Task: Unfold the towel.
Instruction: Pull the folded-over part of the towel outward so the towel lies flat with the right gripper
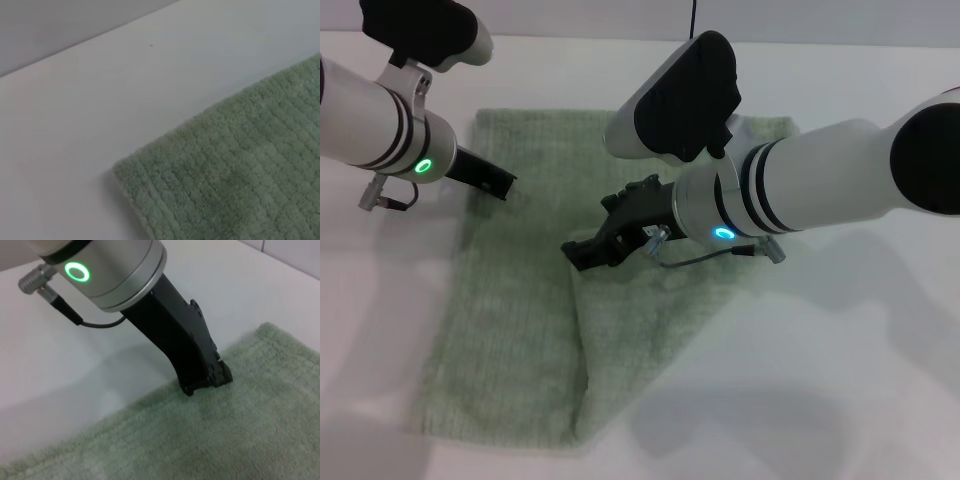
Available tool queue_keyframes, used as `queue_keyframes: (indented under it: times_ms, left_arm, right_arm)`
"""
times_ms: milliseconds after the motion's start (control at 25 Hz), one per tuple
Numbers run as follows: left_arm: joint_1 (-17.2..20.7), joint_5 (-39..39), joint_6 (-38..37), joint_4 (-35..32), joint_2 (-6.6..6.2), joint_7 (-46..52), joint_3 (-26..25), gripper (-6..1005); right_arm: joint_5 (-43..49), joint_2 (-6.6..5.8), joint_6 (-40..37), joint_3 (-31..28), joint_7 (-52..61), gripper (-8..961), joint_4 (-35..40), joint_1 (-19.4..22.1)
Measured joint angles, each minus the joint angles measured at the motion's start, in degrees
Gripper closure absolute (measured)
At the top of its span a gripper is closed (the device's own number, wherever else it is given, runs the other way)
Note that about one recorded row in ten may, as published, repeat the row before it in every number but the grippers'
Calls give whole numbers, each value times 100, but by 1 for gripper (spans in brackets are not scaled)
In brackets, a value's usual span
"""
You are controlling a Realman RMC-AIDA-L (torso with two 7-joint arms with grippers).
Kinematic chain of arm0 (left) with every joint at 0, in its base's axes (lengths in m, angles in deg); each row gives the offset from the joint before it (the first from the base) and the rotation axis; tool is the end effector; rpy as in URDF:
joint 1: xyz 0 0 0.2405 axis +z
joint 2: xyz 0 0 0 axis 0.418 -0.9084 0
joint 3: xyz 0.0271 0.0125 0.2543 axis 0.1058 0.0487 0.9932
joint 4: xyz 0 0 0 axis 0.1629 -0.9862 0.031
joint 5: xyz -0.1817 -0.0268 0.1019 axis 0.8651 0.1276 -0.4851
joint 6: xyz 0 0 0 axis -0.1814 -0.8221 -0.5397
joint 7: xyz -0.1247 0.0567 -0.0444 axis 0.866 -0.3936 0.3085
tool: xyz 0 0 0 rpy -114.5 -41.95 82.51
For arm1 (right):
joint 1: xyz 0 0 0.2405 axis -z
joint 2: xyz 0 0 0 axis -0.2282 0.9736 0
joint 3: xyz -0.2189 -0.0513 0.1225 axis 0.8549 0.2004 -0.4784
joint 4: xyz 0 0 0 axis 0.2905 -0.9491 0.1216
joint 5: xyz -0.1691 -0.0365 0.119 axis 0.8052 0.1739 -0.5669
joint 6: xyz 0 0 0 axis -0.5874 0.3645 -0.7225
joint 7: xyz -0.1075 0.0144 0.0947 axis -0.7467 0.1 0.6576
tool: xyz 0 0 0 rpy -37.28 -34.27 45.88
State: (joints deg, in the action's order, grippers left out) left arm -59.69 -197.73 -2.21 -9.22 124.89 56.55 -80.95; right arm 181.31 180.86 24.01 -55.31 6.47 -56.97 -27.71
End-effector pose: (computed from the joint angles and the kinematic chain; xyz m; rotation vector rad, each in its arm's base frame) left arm -0.2417 0.4087 -0.0174 -2.1952 -0.9395 0.3551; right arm 0.1021 0.3485 -0.1405 -2.7239 0.5816 -0.0095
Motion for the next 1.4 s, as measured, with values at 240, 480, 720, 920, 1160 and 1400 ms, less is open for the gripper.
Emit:
queue_keyframes:
  times_ms: [240, 480, 720, 920, 1160, 1400]
  left_arm:
    - [18, 0, 8, 22, 3, 0, 9, 986]
    - [19, 0, 50, 45, 0, 0, 15, 985]
    - [30, 0, 61, 51, 0, 0, 43, 984]
    - [25, 0, 75, 56, 0, 0, 51, 984]
    - [27, 0, 85, 62, 0, 0, 50, 983]
    - [36, -2, 90, 62, -1, 0, 42, 982]
  right_arm:
    - [-20, 0, -84, 78, -2, 169, 123, -64]
    - [-122, 9, -147, 144, -4, 170, 200, -120]
    - [-125, 9, -199, 150, -5, 170, 285, -120]
    - [-124, 9, -206, 136, -4, 185, 318, -119]
    - [-110, 6, -177, 122, -5, 302, 329, -123]
    - [-80, 2, -130, 149, -147, 522, 286, -126]
